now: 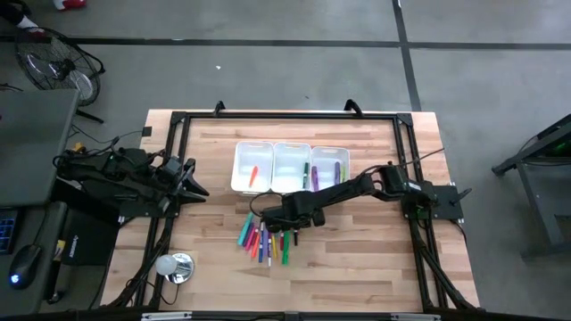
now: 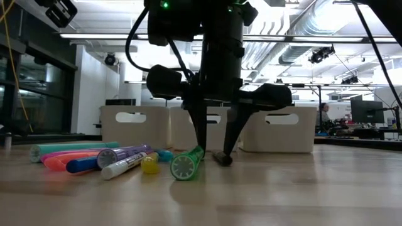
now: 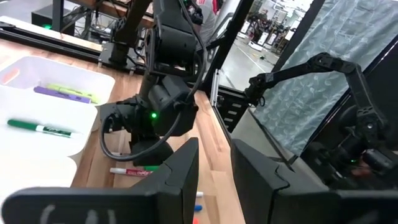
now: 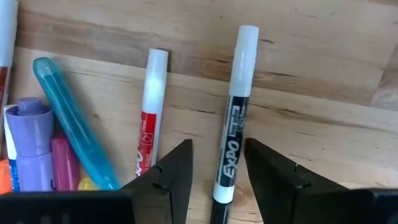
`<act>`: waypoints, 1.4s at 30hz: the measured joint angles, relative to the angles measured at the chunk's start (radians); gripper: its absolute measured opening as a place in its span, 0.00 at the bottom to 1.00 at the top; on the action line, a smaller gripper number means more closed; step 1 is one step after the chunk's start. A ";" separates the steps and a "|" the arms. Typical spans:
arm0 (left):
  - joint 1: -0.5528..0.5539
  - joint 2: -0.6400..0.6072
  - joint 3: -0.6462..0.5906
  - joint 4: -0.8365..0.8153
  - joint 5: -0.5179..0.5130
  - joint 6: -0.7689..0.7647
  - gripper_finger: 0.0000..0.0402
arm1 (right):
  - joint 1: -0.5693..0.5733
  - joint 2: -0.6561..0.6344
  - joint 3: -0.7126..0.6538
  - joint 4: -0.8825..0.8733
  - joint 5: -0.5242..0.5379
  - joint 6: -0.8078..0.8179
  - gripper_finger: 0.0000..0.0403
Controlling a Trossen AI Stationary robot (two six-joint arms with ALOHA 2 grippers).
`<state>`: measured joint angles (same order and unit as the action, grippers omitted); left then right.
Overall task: Pick & Place Markers
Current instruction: Put the black marker into the middle white bin
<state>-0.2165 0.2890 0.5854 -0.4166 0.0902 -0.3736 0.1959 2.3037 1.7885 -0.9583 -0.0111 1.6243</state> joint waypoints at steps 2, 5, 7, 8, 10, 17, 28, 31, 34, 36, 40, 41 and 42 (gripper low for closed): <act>0.000 0.000 0.000 -0.003 0.000 0.000 0.23 | 0.004 0.001 0.000 -0.011 -0.004 -0.001 0.34; 0.000 0.000 0.001 -0.006 -0.001 0.000 0.23 | 0.016 0.002 0.000 -0.022 -0.002 0.001 0.34; 0.000 0.000 0.001 -0.006 -0.002 0.000 0.23 | 0.026 0.003 0.000 -0.031 0.005 0.013 0.34; 0.000 0.000 0.001 -0.005 -0.002 0.000 0.23 | 0.031 0.003 0.000 -0.036 0.005 0.018 0.34; 0.000 0.000 0.001 -0.005 -0.003 0.001 0.23 | 0.036 0.004 -0.001 -0.042 0.005 0.022 0.34; 0.000 0.000 0.001 -0.005 -0.003 0.002 0.23 | 0.038 0.005 -0.003 -0.035 0.006 0.016 0.34; 0.000 0.000 0.001 -0.017 -0.021 0.002 0.23 | 0.040 0.005 -0.004 -0.041 0.019 0.017 0.25; 0.000 0.000 0.001 -0.030 -0.029 0.002 0.23 | 0.040 0.005 -0.005 -0.043 0.019 0.007 0.17; 0.000 0.000 0.001 -0.031 -0.029 0.001 0.23 | 0.034 0.004 -0.005 -0.044 0.011 -0.014 0.10; 0.000 0.000 0.001 -0.031 -0.029 -0.006 0.23 | 0.033 0.004 -0.005 -0.040 0.008 -0.030 0.06; 0.000 0.000 0.001 -0.031 -0.029 -0.016 0.23 | 0.033 0.004 -0.005 -0.030 0.012 -0.033 0.05; 0.000 0.000 0.001 -0.030 -0.028 -0.021 0.23 | 0.033 0.004 -0.005 -0.029 0.012 -0.033 0.05; 0.000 0.000 0.001 -0.031 -0.025 -0.023 0.23 | 0.033 0.004 -0.005 -0.028 0.012 -0.034 0.05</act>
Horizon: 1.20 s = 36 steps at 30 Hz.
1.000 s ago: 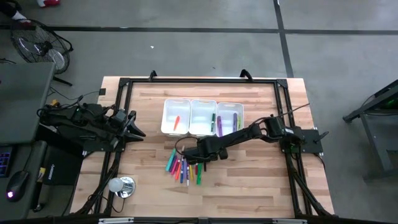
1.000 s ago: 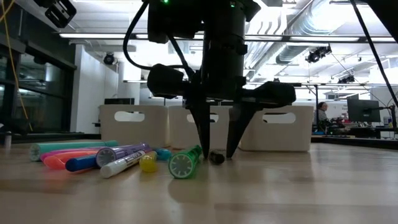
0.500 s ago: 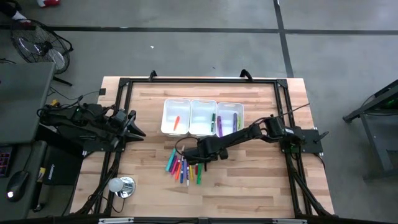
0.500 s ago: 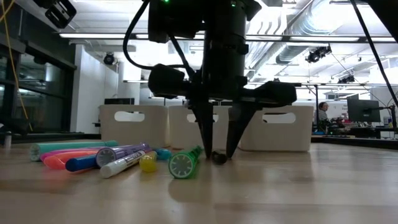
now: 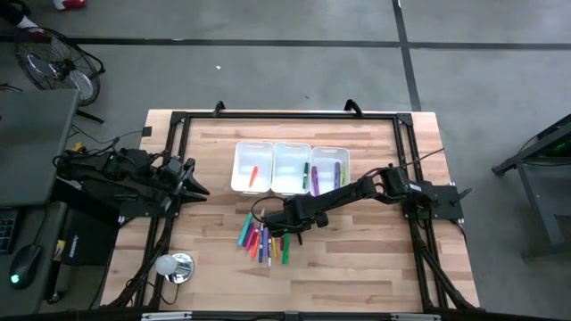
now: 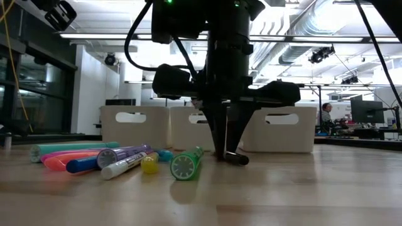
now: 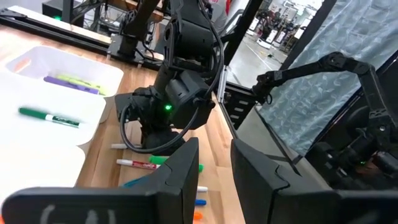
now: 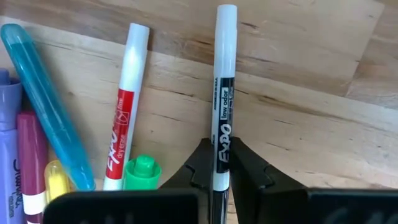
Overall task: Pick & Place Markers
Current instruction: Put the black marker into the middle white bin
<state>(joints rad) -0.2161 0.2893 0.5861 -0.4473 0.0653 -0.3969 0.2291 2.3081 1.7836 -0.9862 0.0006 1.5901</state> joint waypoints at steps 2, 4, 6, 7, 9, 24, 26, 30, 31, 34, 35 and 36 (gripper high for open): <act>0.000 0.000 0.000 0.000 0.003 0.000 0.23 | 0.001 0.000 0.000 0.002 0.000 -0.002 0.05; 0.000 0.000 0.000 0.000 0.004 -0.001 0.23 | 0.003 0.000 0.000 0.003 0.001 -0.009 0.05; 0.000 0.000 0.000 0.000 0.004 -0.001 0.23 | 0.005 0.000 0.001 0.004 0.002 -0.009 0.05; 0.000 0.000 0.000 0.001 0.004 -0.001 0.23 | 0.005 0.000 0.003 0.004 0.002 -0.009 0.05; 0.000 0.000 0.000 0.001 0.004 -0.001 0.23 | 0.007 -0.007 0.002 0.006 0.004 -0.009 0.05; 0.000 0.000 0.000 0.001 0.004 -0.014 0.23 | 0.023 -0.060 0.000 0.018 0.032 -0.007 0.05; 0.000 0.000 0.000 0.001 0.004 -0.014 0.23 | 0.026 -0.066 0.000 0.024 0.032 -0.014 0.05; 0.000 0.000 0.000 0.000 0.004 -0.013 0.23 | 0.035 -0.084 0.001 0.038 0.040 -0.020 0.05; 0.000 0.000 0.000 0.000 0.004 -0.012 0.23 | 0.038 -0.091 0.001 0.039 0.049 -0.020 0.05; 0.000 0.000 0.000 -0.002 0.003 -0.012 0.23 | 0.043 -0.120 0.002 0.034 0.080 -0.007 0.05; 0.000 0.000 0.000 -0.002 0.003 -0.012 0.23 | 0.043 -0.130 0.002 0.032 0.090 -0.004 0.05; 0.000 0.000 0.000 -0.002 0.003 -0.011 0.23 | 0.043 -0.139 0.002 0.032 0.099 -0.003 0.05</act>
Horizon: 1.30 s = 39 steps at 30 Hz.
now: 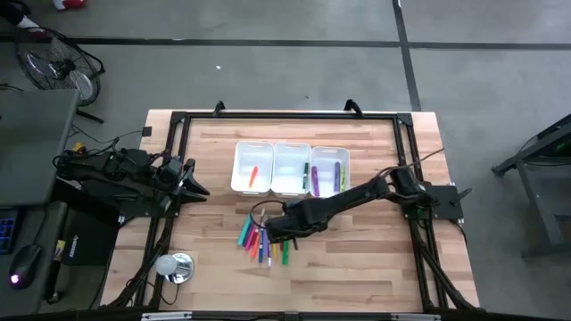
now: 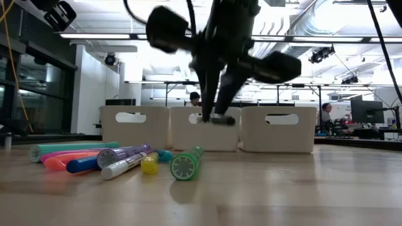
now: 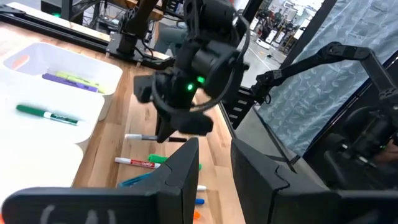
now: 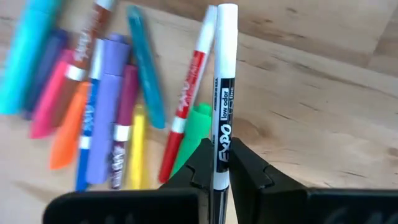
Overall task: Pick & Place Markers
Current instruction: Put the black marker into the middle white bin
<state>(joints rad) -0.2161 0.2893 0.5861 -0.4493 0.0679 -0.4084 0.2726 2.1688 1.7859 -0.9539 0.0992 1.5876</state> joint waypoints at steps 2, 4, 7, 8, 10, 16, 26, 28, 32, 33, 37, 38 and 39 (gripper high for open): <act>0.000 0.000 0.000 -0.001 -0.005 0.000 0.23 | 0.000 -0.024 0.000 0.000 0.022 0.001 0.05; 0.000 0.000 0.000 -0.003 -0.007 0.000 0.23 | -0.005 -0.052 0.000 0.002 0.054 0.001 0.05; 0.000 0.000 0.000 -0.003 -0.007 0.000 0.23 | -0.020 -0.098 0.001 0.006 0.107 -0.004 0.05; 0.000 0.000 0.000 -0.003 -0.007 0.000 0.23 | -0.027 -0.116 0.001 0.006 0.126 -0.013 0.05; 0.000 0.000 0.000 -0.003 -0.007 0.000 0.23 | -0.044 -0.147 0.002 0.003 0.155 -0.029 0.05; 0.000 0.000 0.000 -0.002 -0.009 0.000 0.23 | -0.135 -0.213 0.003 -0.015 0.226 -0.116 0.05; 0.000 0.000 0.000 -0.002 -0.059 0.011 0.23 | -0.328 -0.211 -0.001 -0.032 0.247 -0.285 0.05; 0.000 0.000 0.000 -0.002 -0.059 0.007 0.23 | -0.364 -0.211 -0.001 -0.039 0.233 -0.305 0.05; 0.000 0.000 0.000 -0.002 -0.060 -0.007 0.23 | -0.424 -0.198 -0.002 -0.036 0.191 -0.331 0.05; 0.000 0.000 0.000 -0.002 -0.060 -0.007 0.23 | -0.434 -0.189 -0.002 -0.028 0.185 -0.338 0.05; 0.000 0.000 0.000 -0.003 -0.060 -0.020 0.23 | -0.457 -0.162 -0.002 -0.003 0.127 -0.359 0.05; 0.000 0.000 0.000 -0.003 -0.058 -0.024 0.23 | -0.457 -0.154 -0.002 0.001 0.113 -0.358 0.05; 0.000 0.000 0.000 -0.003 -0.056 -0.027 0.23 | -0.456 -0.144 -0.002 0.004 0.101 -0.357 0.05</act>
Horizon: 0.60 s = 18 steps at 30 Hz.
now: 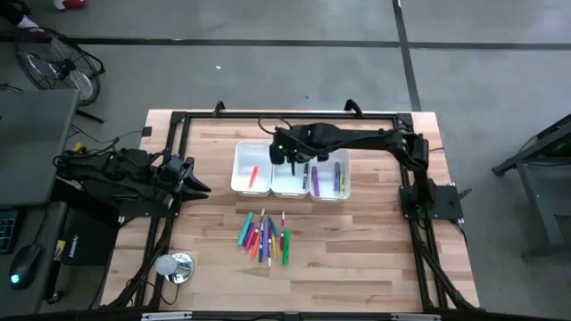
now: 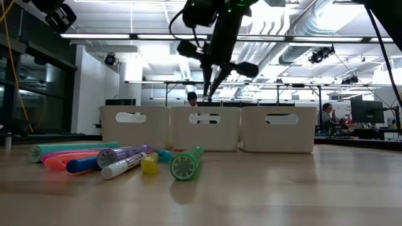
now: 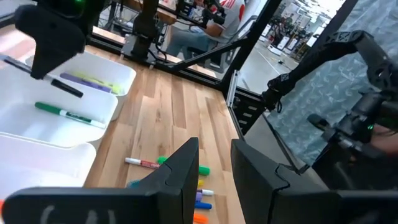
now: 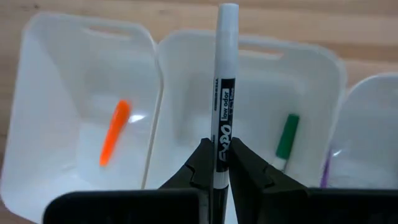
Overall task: Pick & Place Markers
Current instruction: Put the black marker into the middle white bin
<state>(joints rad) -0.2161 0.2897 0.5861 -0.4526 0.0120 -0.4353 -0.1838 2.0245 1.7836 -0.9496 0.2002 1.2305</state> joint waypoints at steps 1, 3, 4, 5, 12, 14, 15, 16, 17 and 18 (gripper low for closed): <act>0.000 0.000 0.000 0.000 0.000 -0.002 0.23 | 0.003 0.008 0.000 0.002 -0.010 0.002 0.05; 0.000 0.000 0.000 -0.002 0.001 -0.015 0.23 | 0.012 0.027 0.000 -0.003 -0.027 0.022 0.06; 0.000 0.000 0.000 -0.004 0.001 -0.018 0.23 | 0.016 0.038 0.000 -0.005 -0.032 0.026 0.06; 0.000 0.000 0.000 -0.003 0.001 -0.019 0.23 | 0.017 0.049 0.000 -0.009 -0.037 0.030 0.05; 0.000 0.000 0.000 -0.007 0.002 -0.041 0.23 | 0.015 0.089 0.000 -0.040 -0.082 0.078 0.06; 0.000 0.000 0.000 -0.007 0.002 -0.041 0.23 | 0.018 0.091 0.000 -0.047 -0.087 0.078 0.06; 0.000 0.000 0.000 -0.007 0.003 -0.041 0.23 | 0.020 0.091 0.000 -0.051 -0.082 0.081 0.06; 0.000 0.000 0.000 -0.007 0.003 -0.042 0.23 | 0.021 0.091 0.001 -0.052 -0.077 0.087 0.06; 0.000 0.000 0.000 -0.007 0.003 -0.042 0.23 | 0.022 0.091 0.001 -0.054 -0.074 0.093 0.06; 0.000 0.000 0.000 -0.007 0.003 -0.042 0.23 | 0.022 0.091 0.001 -0.058 -0.079 0.096 0.06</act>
<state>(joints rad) -0.2161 0.2897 0.5861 -0.4599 0.0154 -0.4775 -0.1619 2.1155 1.7844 -1.0080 0.1211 1.3262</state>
